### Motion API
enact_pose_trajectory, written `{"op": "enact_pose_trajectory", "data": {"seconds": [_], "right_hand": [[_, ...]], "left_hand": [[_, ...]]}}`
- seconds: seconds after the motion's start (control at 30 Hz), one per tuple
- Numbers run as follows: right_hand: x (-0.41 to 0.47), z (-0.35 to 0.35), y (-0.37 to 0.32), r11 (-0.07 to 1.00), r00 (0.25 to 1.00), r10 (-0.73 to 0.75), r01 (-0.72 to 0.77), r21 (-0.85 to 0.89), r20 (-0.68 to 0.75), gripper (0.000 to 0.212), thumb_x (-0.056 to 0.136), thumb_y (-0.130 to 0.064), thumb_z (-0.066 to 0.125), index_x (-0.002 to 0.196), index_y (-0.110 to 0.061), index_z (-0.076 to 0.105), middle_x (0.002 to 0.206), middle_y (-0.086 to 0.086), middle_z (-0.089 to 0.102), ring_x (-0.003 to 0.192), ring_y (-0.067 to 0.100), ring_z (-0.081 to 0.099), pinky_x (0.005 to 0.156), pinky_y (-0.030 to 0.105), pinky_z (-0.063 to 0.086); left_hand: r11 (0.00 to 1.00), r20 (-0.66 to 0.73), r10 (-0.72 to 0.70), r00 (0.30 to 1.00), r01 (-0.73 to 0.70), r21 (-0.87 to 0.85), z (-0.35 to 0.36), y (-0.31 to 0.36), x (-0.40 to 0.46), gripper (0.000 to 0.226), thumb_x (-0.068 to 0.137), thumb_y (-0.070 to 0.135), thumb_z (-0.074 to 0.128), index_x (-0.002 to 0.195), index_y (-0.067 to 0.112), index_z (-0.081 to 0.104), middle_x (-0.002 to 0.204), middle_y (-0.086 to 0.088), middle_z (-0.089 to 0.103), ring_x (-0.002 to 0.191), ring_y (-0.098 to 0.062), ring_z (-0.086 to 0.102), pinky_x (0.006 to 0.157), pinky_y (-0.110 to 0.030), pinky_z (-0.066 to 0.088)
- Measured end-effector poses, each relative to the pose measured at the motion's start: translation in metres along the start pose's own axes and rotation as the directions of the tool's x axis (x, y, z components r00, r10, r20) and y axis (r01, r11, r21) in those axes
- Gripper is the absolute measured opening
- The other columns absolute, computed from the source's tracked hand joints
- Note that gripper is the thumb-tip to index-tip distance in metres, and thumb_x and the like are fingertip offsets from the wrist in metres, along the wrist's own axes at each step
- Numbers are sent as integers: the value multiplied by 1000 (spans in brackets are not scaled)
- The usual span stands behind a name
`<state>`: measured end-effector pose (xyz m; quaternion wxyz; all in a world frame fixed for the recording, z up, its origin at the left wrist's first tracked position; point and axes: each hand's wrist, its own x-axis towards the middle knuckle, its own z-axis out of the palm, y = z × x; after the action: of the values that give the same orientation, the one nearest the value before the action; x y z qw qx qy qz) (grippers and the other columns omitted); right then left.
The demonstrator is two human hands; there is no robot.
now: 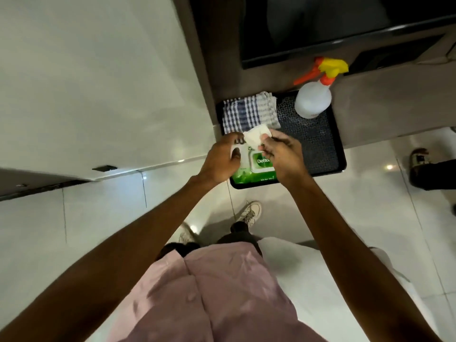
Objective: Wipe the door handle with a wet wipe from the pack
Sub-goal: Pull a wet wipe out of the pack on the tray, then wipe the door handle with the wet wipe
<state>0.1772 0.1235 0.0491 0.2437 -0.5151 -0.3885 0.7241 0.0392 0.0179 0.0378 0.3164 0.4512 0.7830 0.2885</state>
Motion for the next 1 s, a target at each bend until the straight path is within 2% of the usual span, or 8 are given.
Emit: {"op": "enact_pose_trajectory", "data": {"seconds": [0.07, 0.13, 0.17, 0.3, 0.43, 0.57, 0.87, 1.0], "right_hand": [[-19, 37, 0, 1000, 998, -9, 10, -19, 57, 22, 93, 0, 67, 114, 1, 70, 83, 10, 71, 66, 16, 64, 64, 26, 53], [-38, 79, 4, 997, 988, -27, 38, -67, 149, 25, 93, 1, 65, 117, 2, 69, 82, 13, 70, 64, 16, 61, 61, 24, 49], [-50, 109, 9, 992, 977, -42, 65, -106, 207, 23, 93, 0, 66, 115, 0, 70, 82, 12, 70, 63, 14, 60, 61, 23, 48], [-104, 235, 29, 971, 912, -85, 167, -173, 402, 10, 93, -16, 68, 98, -17, 77, 82, 8, 72, 62, 11, 60, 62, 25, 48], [-177, 383, 73, 977, 822, -49, 158, -145, 568, 29, 92, -47, 65, 98, -23, 78, 95, 1, 76, 82, 19, 63, 68, 31, 48], [-235, 496, 113, 946, 684, -15, 246, -210, 730, 24, 89, -40, 70, 102, -21, 78, 94, -1, 78, 84, 13, 70, 71, 29, 50], [-300, 710, 173, 966, 756, -95, 226, -123, 648, 8, 91, -18, 74, 90, -13, 79, 84, 6, 77, 77, 20, 69, 69, 32, 57], [-303, 780, 202, 978, 792, -142, 203, -36, 594, 16, 89, -11, 75, 101, 0, 77, 87, 12, 74, 75, 22, 68, 66, 30, 58]], "left_hand": [[814, 21, -199, 980, 177, -554, -39, 0, -21, 38, 102, -3, 47, 136, 8, 59, 129, -6, 67, 113, -21, 66, 96, -21, 53], [575, 101, -283, 954, 254, -778, -84, -10, -45, 32, 107, 7, 42, 129, 15, 65, 118, -2, 73, 105, -21, 71, 96, -35, 59], [559, 85, -280, 956, 234, -796, -111, -21, -62, 30, 107, 10, 45, 124, 16, 69, 113, -2, 75, 102, -21, 73, 94, -38, 61], [685, -159, -292, 943, 90, -723, -203, -83, -143, 9, 99, 15, 69, 104, 16, 75, 94, -2, 75, 84, -11, 72, 86, -34, 62], [640, -381, -401, 833, -43, -768, -309, -162, -237, 9, 99, 22, 70, 105, 19, 75, 86, 3, 78, 75, -11, 74, 70, -23, 61], [629, -476, -433, 765, -122, -768, -387, -225, -299, 13, 101, 15, 64, 105, 20, 75, 84, 4, 77, 74, -10, 73, 64, -23, 56], [683, -557, -428, 712, -149, -715, -521, -363, -373, 17, 102, 18, 64, 112, 6, 72, 85, -1, 76, 63, -12, 65, 63, -27, 51], [834, -585, -322, 744, -69, -548, -576, -422, -395, 22, 103, 25, 62, 112, 6, 70, 91, 3, 73, 75, -4, 65, 75, -25, 51]]}}
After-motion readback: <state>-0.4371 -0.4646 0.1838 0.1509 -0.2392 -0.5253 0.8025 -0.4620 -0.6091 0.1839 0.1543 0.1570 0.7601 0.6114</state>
